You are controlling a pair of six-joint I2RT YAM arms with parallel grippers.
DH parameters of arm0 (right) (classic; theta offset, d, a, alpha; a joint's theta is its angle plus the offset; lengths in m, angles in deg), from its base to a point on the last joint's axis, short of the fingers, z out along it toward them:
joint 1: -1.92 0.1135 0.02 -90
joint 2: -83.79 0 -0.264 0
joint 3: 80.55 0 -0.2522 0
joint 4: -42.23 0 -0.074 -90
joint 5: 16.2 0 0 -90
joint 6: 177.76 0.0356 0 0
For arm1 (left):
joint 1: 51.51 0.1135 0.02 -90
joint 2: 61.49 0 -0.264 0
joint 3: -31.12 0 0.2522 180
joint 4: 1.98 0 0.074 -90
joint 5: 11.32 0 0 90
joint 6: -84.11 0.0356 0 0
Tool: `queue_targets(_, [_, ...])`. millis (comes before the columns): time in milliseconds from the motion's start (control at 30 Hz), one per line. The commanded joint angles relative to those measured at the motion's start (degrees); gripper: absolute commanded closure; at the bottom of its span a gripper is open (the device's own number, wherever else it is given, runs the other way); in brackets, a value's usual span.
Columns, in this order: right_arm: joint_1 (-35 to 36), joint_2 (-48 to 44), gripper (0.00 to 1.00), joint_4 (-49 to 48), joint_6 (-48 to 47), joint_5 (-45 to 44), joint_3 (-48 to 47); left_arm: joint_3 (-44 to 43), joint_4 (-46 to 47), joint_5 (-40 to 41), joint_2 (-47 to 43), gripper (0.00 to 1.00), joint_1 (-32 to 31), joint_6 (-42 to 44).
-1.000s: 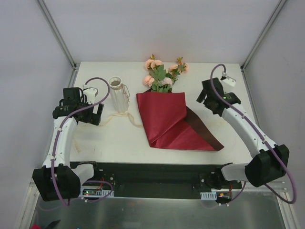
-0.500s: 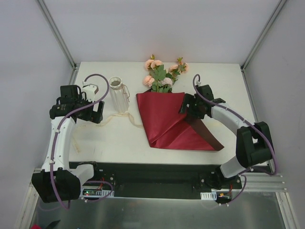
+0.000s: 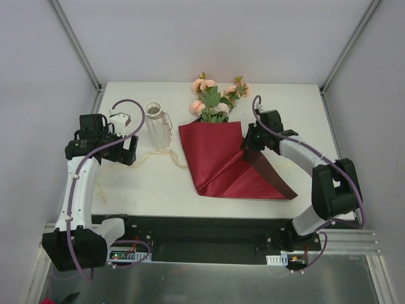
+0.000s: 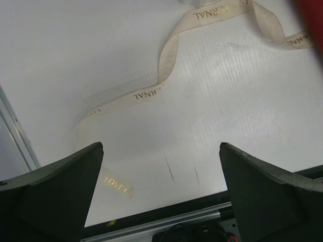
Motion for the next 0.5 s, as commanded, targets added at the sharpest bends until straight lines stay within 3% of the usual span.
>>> queue_targets(0, [0.9, -1.05, 0.99, -0.82, -0.85, 2.15, -3.98, -1.67, -0.91, 0.54, -0.76, 0.01, 0.27, 0.65])
queue_targets(233, [9.94, -2.2, 0.99, 3.66, -2.69, -0.05, -13.72, -1.76, -0.91, 1.16, -0.76, 0.01, 0.36, 0.83])
queue_targets(467, [25.59, 4.92, 0.99, 7.79, -1.72, -2.07, -27.87, -2.2, -0.91, 2.03, -0.85, 0.01, 0.36, 0.39])
